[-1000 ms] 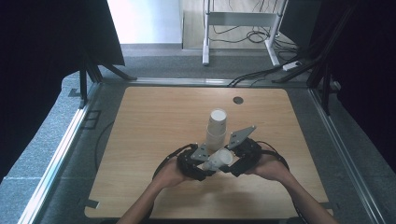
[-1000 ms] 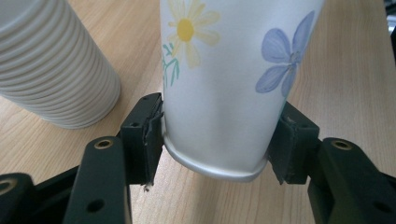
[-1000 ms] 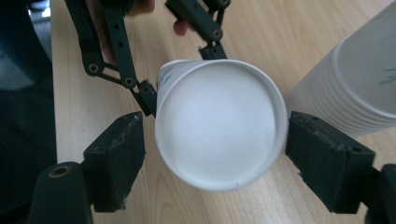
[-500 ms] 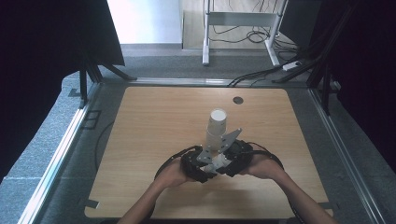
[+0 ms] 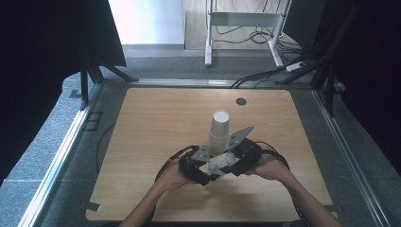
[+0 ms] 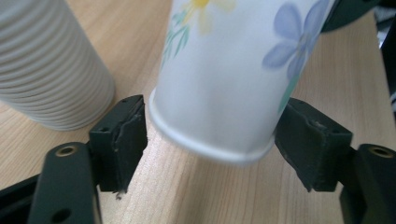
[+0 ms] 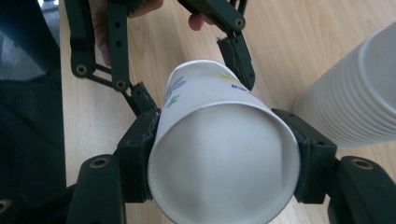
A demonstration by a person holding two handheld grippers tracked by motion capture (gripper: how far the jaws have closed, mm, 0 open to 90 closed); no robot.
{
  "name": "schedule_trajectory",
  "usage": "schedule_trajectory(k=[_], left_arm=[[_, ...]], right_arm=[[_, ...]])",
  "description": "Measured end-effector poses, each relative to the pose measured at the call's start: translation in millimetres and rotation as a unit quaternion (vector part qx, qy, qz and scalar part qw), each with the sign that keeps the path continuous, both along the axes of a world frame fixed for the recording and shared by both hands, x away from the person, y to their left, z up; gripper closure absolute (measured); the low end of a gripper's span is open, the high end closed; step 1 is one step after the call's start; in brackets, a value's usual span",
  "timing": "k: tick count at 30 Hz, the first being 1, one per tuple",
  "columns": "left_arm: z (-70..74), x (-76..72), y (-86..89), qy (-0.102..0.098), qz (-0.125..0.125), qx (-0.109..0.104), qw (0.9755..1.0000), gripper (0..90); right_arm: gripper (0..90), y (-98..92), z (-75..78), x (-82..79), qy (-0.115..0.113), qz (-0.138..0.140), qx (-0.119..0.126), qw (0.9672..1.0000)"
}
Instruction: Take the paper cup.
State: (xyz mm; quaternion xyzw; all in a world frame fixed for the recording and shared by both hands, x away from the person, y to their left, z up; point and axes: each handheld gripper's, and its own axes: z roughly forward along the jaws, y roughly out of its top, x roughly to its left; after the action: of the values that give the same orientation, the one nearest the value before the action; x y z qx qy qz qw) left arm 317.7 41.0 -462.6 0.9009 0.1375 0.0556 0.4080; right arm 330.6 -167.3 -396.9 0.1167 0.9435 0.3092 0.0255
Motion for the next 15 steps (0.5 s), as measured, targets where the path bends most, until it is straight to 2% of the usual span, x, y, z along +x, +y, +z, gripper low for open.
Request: schedule_trajectory(k=[1,2,3,4,5,8,9,10,12,13,15], left_arm=[[0.0,0.0,0.0,0.000,0.000,0.000,1.0000,23.3],[1.2,0.6,3.9,-0.001,0.007,-0.011,0.9999,21.4],[1.3,0.3,4.7,0.002,0.011,-0.020,0.9997,20.5],[1.3,0.3,4.7,0.002,0.011,-0.020,0.9997,19.4],[2.2,0.3,8.2,0.005,0.015,-0.035,0.9993,18.3],[3.1,0.3,11.8,0.008,0.015,-0.045,0.9988,17.0],[3.4,0.1,13.8,0.010,0.014,-0.053,0.9985,16.4],[3.9,-0.6,16.2,0.015,0.008,-0.064,0.9978,16.2],[4.7,-1.2,17.5,0.017,0.004,-0.070,0.9974,15.9],[5.8,-2.2,18.2,0.018,0.002,-0.077,0.9969,14.5],[6.3,-2.5,18.5,0.018,0.000,-0.080,0.9966,13.5]], right_arm=[[36.6,0.0,0.0,0.0,0.000,0.000,0.000,1.0000],[36.6,-4.6,2.1,0.2,0.001,-0.005,0.015,0.9999],[36.6,-6.1,2.7,0.1,0.001,-0.007,0.020,0.9998],[36.6,-6.1,2.7,0.1,0.001,-0.007,0.020,0.9998],[36.6,-9.9,3.7,0.0,0.004,-0.011,0.036,0.9993],[36.6,-13.5,4.2,-0.3,0.004,-0.013,0.051,0.9986],[36.7,-18.1,4.8,-1.2,0.003,-0.018,0.069,0.9975],[36.7,-20.2,5.1,-1.6,0.003,-0.020,0.076,0.9969],[36.7,-22.2,5.2,-1.9,0.002,-0.021,0.084,0.9963],[36.7,-26.2,5.6,-2.8,0.001,-0.025,0.101,0.9946],[36.8,-30.4,5.5,-3.7,0.004,-0.027,0.120,0.9924]])
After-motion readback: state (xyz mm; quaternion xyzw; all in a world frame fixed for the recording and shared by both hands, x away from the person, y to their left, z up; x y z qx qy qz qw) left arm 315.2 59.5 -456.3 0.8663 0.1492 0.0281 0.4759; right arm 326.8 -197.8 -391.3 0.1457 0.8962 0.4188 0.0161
